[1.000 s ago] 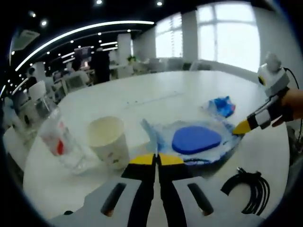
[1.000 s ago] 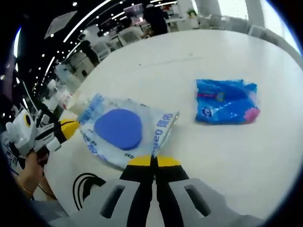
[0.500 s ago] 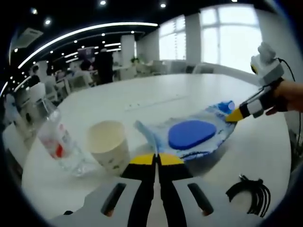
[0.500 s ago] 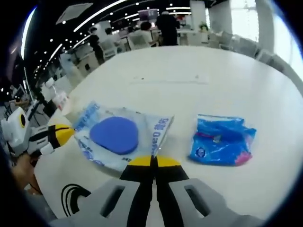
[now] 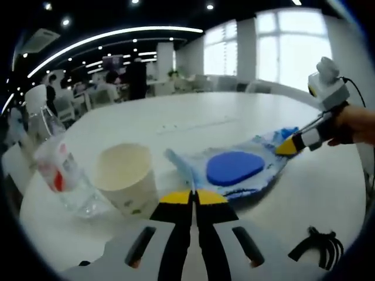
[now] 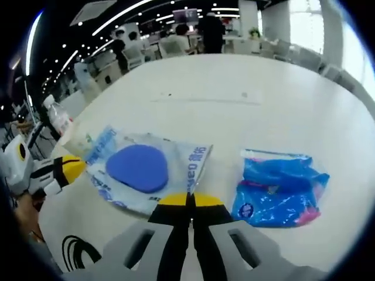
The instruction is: Arrange the tabletop items into an orderly group along one side of the table until the central work area is clear of visible clutter.
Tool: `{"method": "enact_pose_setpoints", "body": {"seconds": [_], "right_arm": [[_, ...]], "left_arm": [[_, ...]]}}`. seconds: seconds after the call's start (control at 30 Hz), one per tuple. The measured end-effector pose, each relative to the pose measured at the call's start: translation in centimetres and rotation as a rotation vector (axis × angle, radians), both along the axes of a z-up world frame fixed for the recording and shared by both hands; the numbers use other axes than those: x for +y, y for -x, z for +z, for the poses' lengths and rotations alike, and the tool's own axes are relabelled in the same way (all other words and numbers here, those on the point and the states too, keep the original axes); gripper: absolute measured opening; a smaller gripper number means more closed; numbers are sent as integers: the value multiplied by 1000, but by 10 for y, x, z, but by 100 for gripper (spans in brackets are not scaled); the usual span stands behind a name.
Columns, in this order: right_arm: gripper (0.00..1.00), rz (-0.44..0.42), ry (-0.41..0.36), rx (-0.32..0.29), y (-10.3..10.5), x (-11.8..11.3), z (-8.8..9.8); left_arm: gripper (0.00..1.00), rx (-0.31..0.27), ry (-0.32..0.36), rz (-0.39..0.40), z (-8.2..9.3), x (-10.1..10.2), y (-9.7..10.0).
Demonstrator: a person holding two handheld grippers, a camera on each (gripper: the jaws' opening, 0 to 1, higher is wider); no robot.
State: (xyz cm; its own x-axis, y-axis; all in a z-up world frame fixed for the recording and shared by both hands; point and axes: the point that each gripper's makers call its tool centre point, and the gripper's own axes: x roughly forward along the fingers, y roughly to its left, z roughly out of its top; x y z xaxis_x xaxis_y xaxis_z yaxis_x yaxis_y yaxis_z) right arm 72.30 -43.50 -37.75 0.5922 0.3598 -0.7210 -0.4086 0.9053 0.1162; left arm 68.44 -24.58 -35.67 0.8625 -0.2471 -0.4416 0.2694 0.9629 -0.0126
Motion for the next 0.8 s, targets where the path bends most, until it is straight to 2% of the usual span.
{"method": "enact_pose_setpoints", "body": {"seconds": [0.17,0.27,0.47,0.57,0.63,0.67,0.77,0.8], "right_arm": [[1,-5,-5,7,-2,-1,-3],[1,14,24,3,-2,0,-7],[3,23,16,-21,-5,2,-3],[5,12,17,-40,-6,0,2],[8,19,33,-66,-7,-1,9],[11,24,47,-101,-9,-2,16],[13,45,23,-117,-5,6,28],[18,45,23,-121,-4,7,30]], "left_arm": [[0,9,11,26,-6,0,0],[0,25,17,39,-10,1,0],[0,22,-19,41,-13,4,2],[3,32,-27,36,-14,5,4],[6,22,-71,27,-11,9,6],[6,18,-70,24,-9,8,7],[12,7,-80,9,-2,7,10],[14,5,-83,6,0,7,10]]}}
